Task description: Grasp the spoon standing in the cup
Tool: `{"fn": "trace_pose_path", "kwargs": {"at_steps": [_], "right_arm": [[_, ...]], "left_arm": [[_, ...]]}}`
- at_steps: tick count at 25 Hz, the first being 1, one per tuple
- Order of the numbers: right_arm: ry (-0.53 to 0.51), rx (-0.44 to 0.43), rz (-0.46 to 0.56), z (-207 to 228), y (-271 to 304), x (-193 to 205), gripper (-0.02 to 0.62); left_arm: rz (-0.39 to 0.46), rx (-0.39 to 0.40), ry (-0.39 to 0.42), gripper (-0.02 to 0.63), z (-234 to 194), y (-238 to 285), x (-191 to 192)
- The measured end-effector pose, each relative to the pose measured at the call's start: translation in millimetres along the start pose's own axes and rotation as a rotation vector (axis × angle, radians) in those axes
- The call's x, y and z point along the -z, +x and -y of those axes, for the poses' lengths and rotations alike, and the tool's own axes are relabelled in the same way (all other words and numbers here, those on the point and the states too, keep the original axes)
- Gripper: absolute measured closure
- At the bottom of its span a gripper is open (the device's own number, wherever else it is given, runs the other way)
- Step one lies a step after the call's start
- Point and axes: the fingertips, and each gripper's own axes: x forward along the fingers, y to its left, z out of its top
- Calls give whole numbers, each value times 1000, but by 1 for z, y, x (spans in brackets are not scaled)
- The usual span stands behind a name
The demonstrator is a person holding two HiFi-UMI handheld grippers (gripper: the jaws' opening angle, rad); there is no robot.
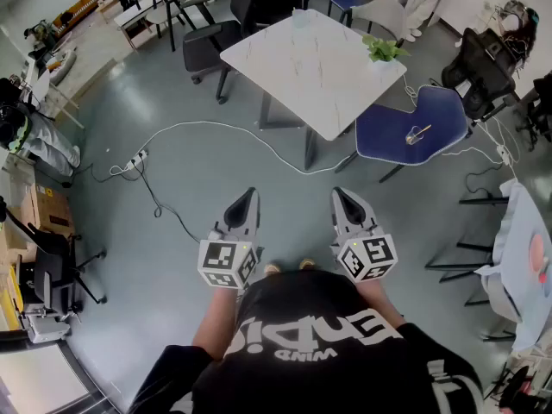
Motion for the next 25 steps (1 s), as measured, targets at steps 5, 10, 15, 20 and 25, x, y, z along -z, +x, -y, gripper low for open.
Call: {"fn": "trace_pose_path", "kwargs": {"at_steps": [5,10,15,20,25], "right_arm": [[-10,-15,-1,-7,2,4,583],[1,-9,-13,-21,2,18,583],[25,29,-8,-22,5,22,583],[28,49,3,-12,11,23,583],[43,53,9,1,23,24,583]], "left_arm": [[-2,8,-2,592,-3,1,5],[-11,31,-2,592,-11,-3,12],[-26,45,6,592,-17,-4,15],[-19,58,15,592,-22,8,16],[-19,65,7,592,-28,26,17]]}}
